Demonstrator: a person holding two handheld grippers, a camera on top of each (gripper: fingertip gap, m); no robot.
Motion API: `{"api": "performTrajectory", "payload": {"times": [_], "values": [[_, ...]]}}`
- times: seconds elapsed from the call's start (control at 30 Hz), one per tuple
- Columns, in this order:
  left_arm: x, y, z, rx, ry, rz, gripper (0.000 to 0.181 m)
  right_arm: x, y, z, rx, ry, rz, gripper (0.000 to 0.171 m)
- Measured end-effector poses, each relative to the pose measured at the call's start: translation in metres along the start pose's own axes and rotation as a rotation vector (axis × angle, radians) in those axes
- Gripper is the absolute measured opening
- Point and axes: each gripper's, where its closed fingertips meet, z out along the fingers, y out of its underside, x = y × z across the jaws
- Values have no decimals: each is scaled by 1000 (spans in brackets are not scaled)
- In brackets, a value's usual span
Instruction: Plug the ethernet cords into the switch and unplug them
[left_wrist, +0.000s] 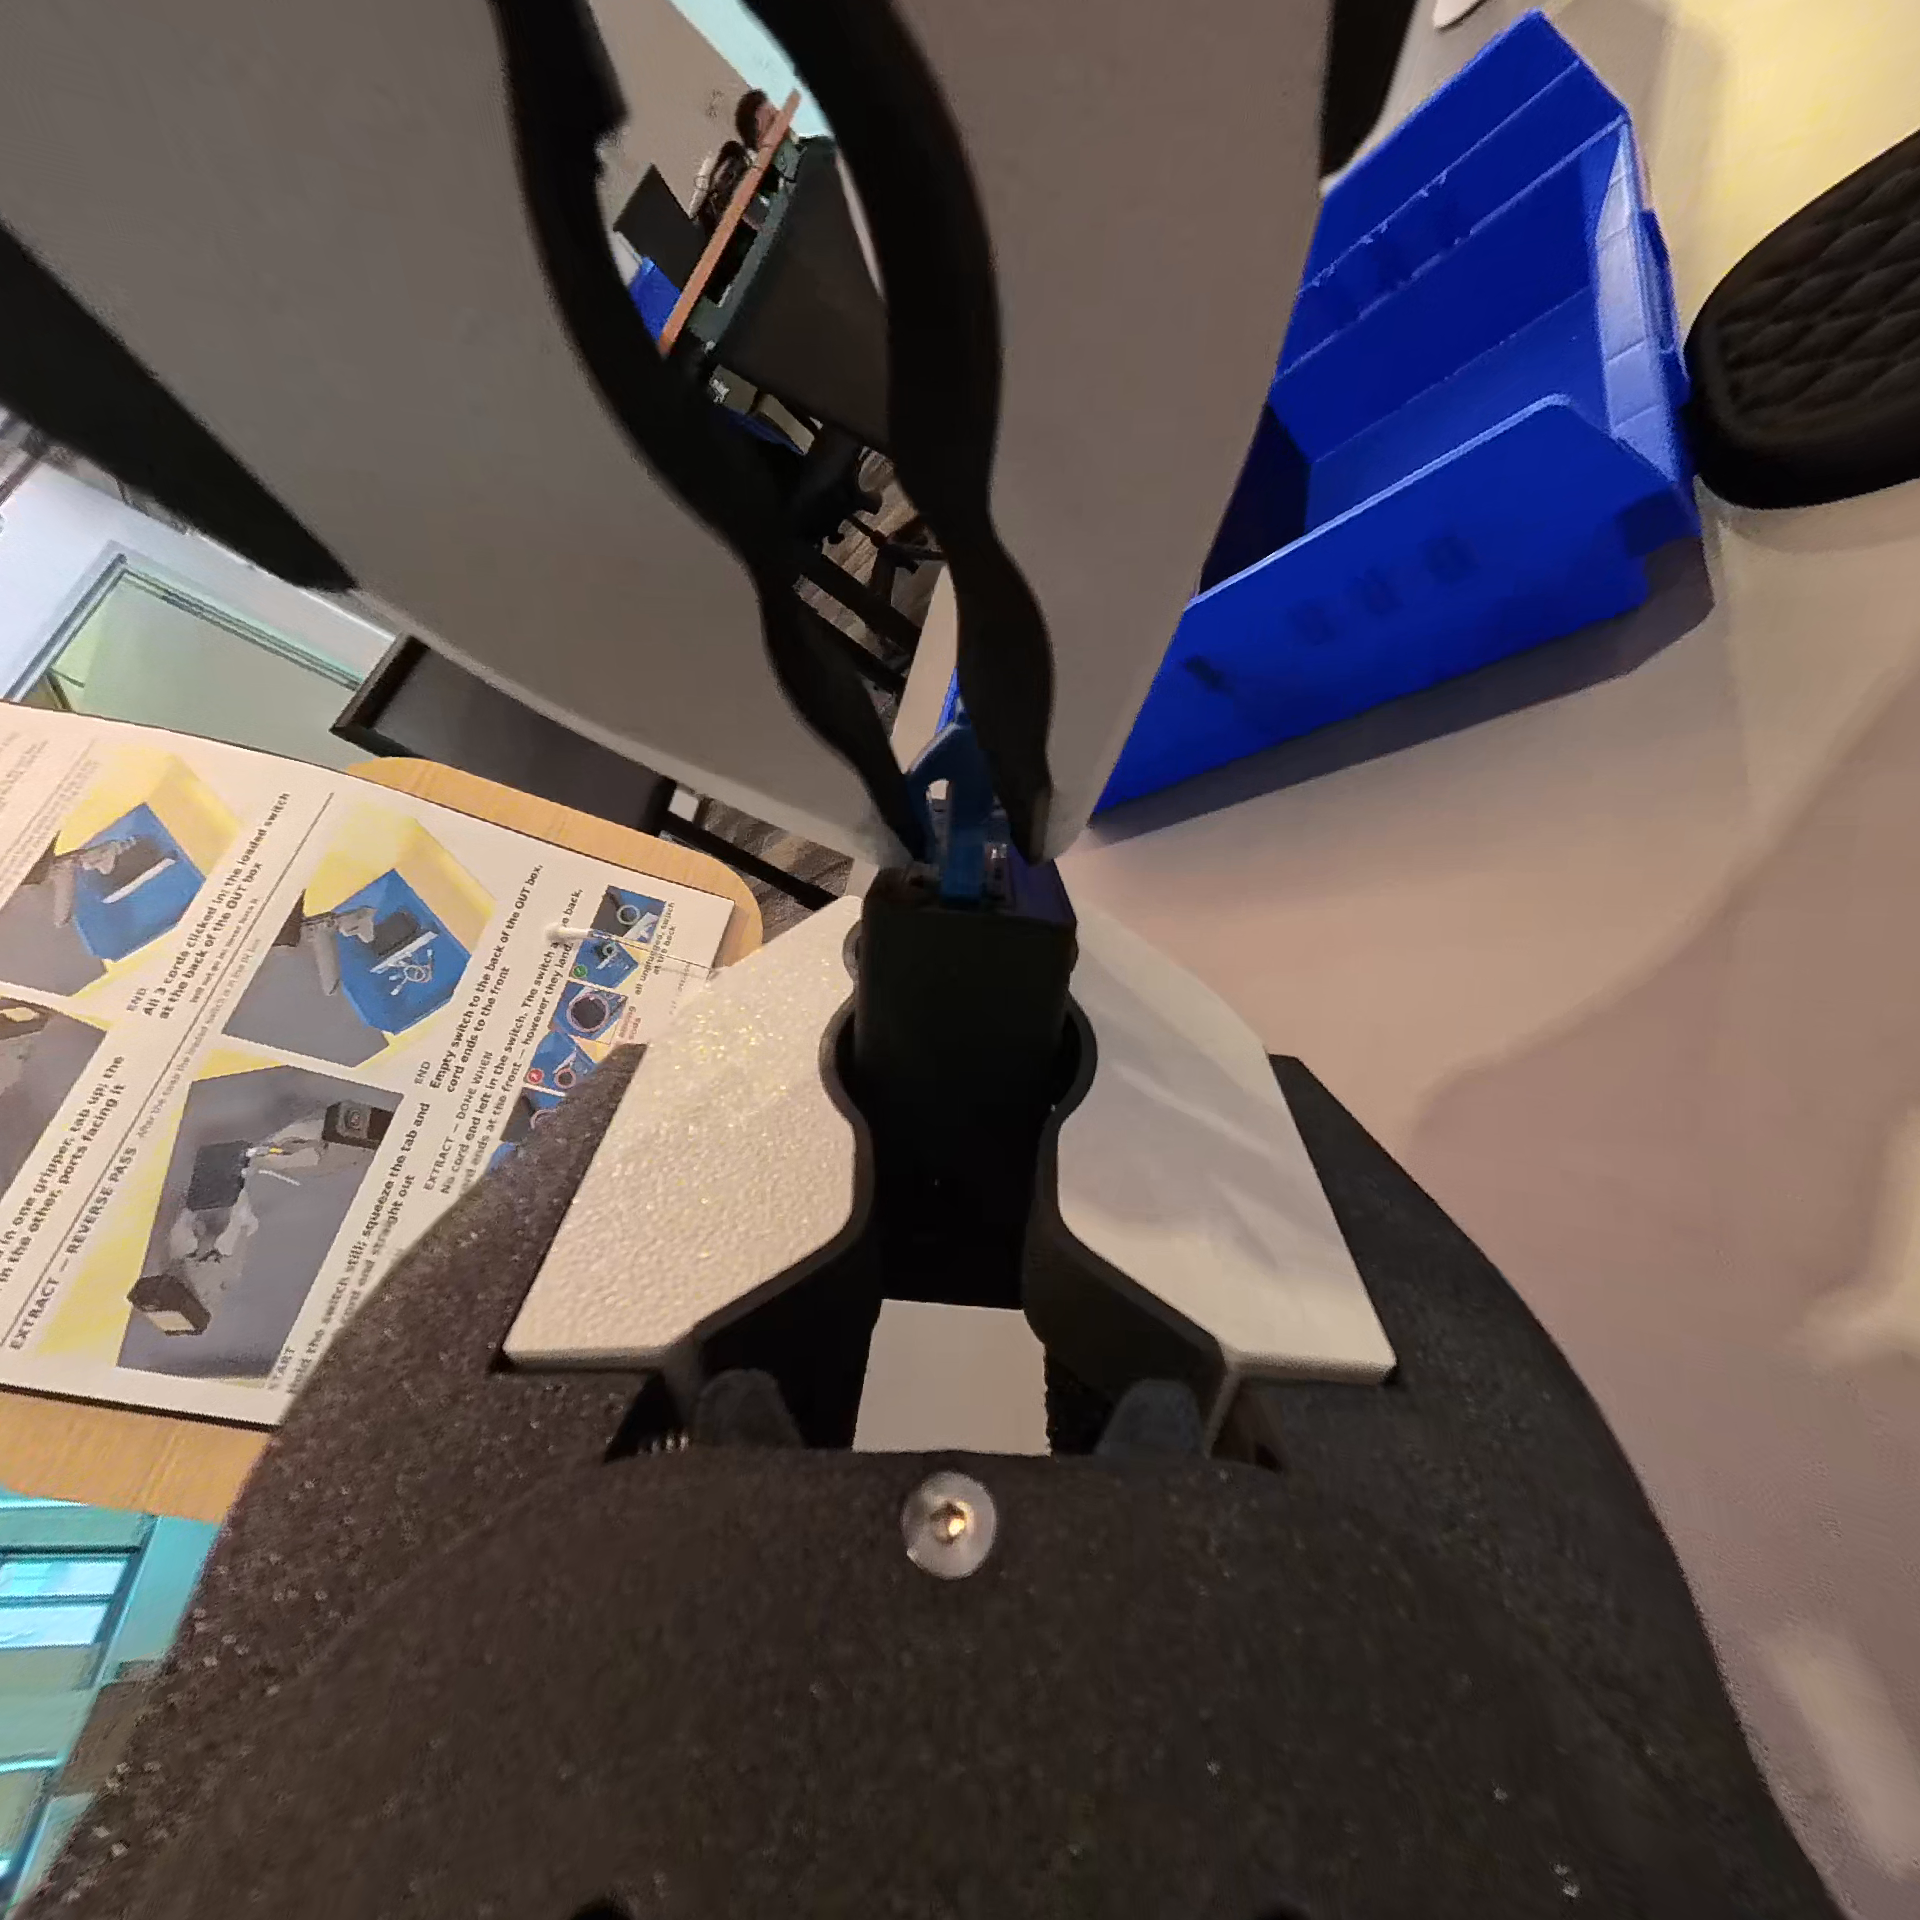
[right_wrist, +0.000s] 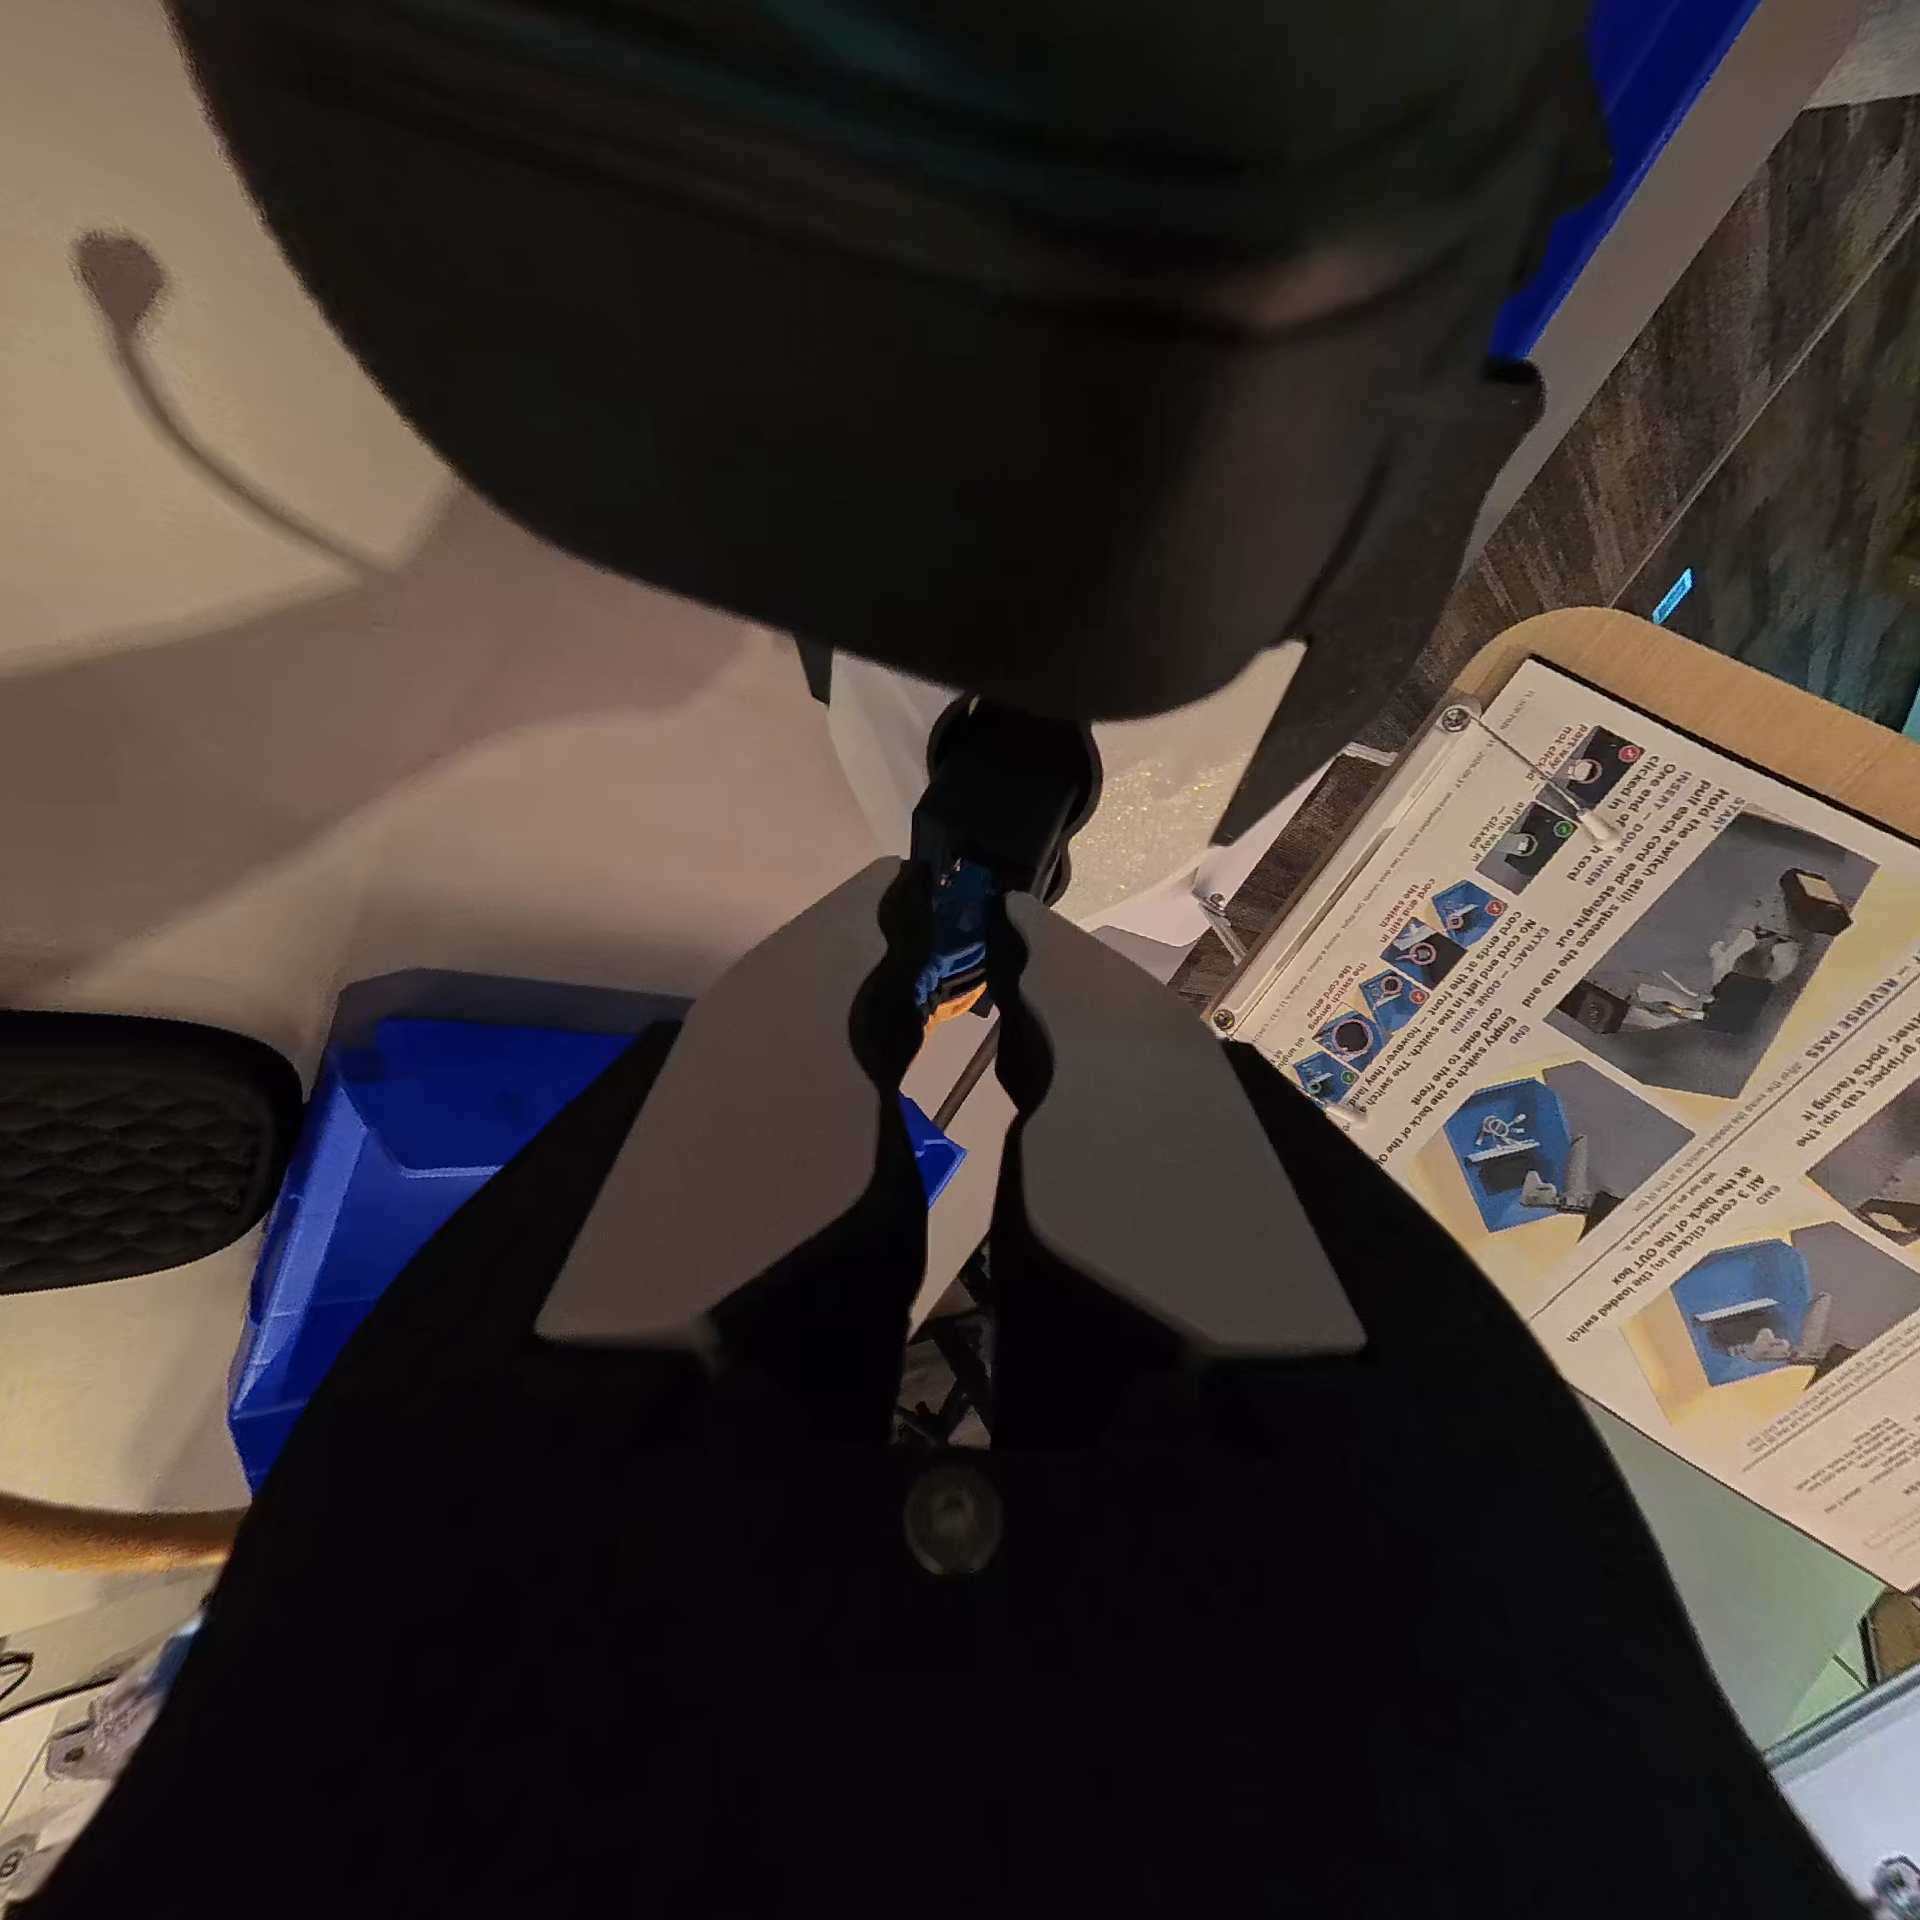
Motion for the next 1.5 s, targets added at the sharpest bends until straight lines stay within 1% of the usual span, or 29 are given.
{"api": "performTrajectory", "payload": {"times": [0.07,0.1,0.13,0.17,0.2,0.23,0.3,0.33,0.43,0.47,0.57,0.63,0.7,0.87,1.0,1.13,1.2,1.27,1.4,1.5], "values": [[2,1,1,-17,-2,24,29,-3,1,0,-15,-13,-14,8],[-4,14,3,-90,-47,57,28,-12,2,-3,-16,-80,-32,0],[-15,33,2,-169,-95,72,28,-23,6,-4,-36,-136,3,0],[-23,42,-2,-163,-103,12,28,-25,14,-1,-65,-86,-24,0],[-29,34,-9,-75,-92,-64,28,-21,22,0,-95,2,-73,0],[-35,25,-15,-28,-100,-94,28,-16,23,-2,-79,53,-72,0],[-41,31,-16,-78,-137,-58,28,-3,25,-4,-32,97,58,0],[-38,38,-12,-104,-113,-69,28,5,29,-1,-16,121,105,0],[-35,71,-5,-252,-101,-51,28,19,37,4,33,235,180,0],[-33,77,-3,-272,-91,-53,28,19,38,5,66,246,202,0],[-26,86,3,-279,-57,-66,28,16,48,7,118,228,308,0],[-29,90,5,-301,-63,-57,28,12,55,9,118,221,330,0],[-31,88,5,-278,-61,-75,28,10,59,8,132,229,339,0],[-35,88,0,-272,-81,-73,28,4,55,-1,257,200,478,0],[-43,89,-5,-265,-104,-73,29,-12,53,-13,341,164,603,3],[-56,91,-16,-268,-144,-85,29,-52,39,-25,459,55,754,13],[-61,92,-22,-266,-156,-106,29,-83,32,-20,495,-23,822,17],[-65,91,-27,-258,-167,-118,28,-117,28,-5,495,-95,887,19],[-67,81,-30,-231,-168,-120,28,-189,13,37,468,-284,1035,27],[-65,77,-30,-225,-163,-113,28,-226,0,59,446,-354,1079,30]]}}
